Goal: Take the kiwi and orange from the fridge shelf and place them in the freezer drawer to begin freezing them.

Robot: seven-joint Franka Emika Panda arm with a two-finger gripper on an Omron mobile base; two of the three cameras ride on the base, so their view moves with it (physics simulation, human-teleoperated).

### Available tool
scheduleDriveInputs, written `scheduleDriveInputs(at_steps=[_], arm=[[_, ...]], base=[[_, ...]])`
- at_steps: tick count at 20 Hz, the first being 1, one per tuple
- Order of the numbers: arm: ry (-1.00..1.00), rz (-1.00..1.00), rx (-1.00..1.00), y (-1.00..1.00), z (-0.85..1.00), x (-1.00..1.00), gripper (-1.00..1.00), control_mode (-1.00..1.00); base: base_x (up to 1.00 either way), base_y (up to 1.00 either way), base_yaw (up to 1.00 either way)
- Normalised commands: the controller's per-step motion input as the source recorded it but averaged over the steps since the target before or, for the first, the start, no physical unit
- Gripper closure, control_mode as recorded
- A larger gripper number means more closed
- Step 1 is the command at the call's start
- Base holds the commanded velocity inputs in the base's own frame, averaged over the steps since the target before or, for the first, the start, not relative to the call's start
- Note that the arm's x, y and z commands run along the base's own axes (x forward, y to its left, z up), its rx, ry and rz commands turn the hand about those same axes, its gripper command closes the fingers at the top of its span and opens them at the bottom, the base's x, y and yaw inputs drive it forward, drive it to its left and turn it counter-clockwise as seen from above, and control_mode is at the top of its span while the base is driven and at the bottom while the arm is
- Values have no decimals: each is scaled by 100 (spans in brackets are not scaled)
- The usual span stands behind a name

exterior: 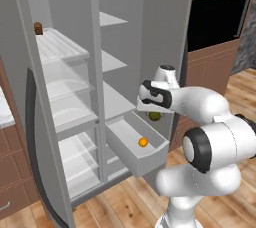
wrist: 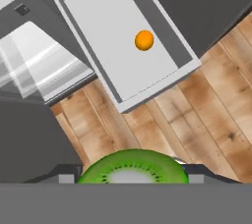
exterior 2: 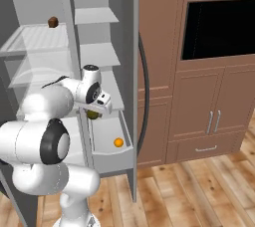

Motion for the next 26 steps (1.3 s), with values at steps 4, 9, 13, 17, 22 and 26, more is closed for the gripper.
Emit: scheduleDriveInputs(at_steps=[4,9,13,17,22,26], arm=[[7,0,0,0,-42,6,100,-100],[6,0,0,0,-69,37,100,-100],[0,-2,0,0,-52,54,100,-100],[0,-3,0,0,-36,51,100,-100],[0,-3,-1,1,-49,48,100,-100],[0,-3,0,0,-51,47,100,-100]], base=[[0,0,0],[0,0,0],[0,0,0],[0,0,0],[0,0,0],[0,0,0]])
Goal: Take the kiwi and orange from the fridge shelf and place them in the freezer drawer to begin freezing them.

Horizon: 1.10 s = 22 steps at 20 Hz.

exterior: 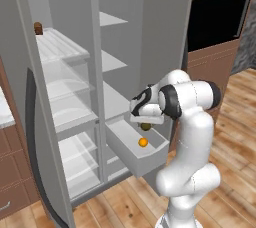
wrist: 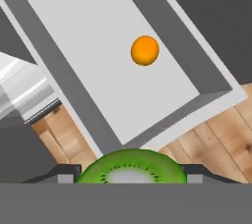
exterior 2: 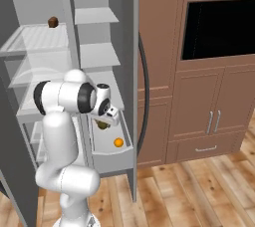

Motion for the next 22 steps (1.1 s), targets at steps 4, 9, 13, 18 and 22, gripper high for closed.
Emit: scheduleDriveInputs(at_steps=[4,9,13,18,22], arm=[[0,-3,0,2,-46,49,100,-100],[0,-3,0,5,-46,45,100,-100],[0,-3,0,9,-54,43,100,-100],[0,-3,0,7,-50,47,100,-100],[0,-3,0,13,-49,43,100,-100]], base=[[0,0,0],[0,0,0],[0,0,0],[0,0,0],[0,0,0]])
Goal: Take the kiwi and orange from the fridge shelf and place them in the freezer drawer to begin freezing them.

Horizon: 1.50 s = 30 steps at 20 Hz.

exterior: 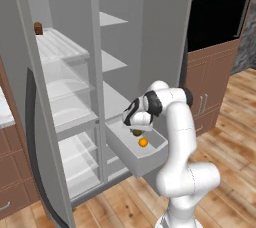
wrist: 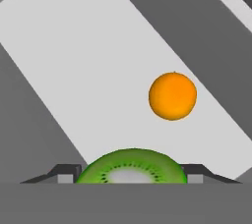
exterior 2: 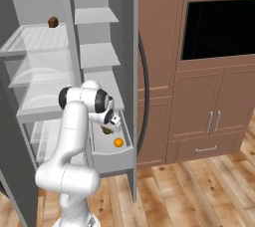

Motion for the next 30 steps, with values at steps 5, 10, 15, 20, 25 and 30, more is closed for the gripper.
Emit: scheduleDriveInputs(at_steps=[5,10,15,20,25,30], arm=[[0,-3,-2,10,-55,51,100,-100],[0,-2,0,0,-46,44,100,-100],[0,-2,0,0,-42,41,100,-100],[2,-2,-1,4,-40,47,-100,-100],[0,-1,-2,5,0,19,-100,-100],[-1,0,0,1,21,-7,-100,-100]], base=[[0,0,0],[0,0,0],[0,0,0],[0,0,0],[0,0,0],[0,0,0]])
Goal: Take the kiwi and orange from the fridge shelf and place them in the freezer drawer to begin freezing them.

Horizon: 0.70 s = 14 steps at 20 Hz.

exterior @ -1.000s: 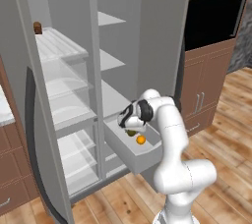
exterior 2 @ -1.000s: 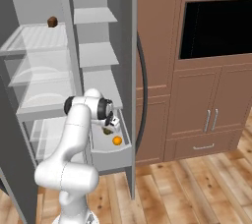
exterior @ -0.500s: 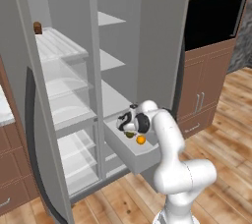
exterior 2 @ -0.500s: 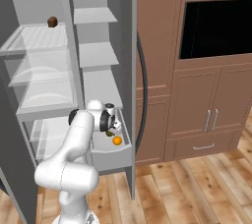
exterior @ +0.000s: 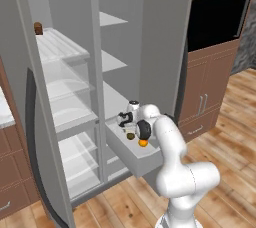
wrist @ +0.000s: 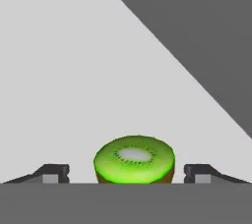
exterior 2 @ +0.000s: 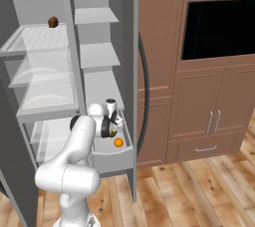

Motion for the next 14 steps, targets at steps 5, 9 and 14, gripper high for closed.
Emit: scheduleDriveInputs(at_steps=[5,9,14], arm=[[-9,0,0,13,51,-66,-100,-100],[-16,0,0,23,49,-100,-100,-100],[-20,0,0,28,42,-100,-100,-100]], base=[[0,0,0],[0,0,0],[0,0,0]])
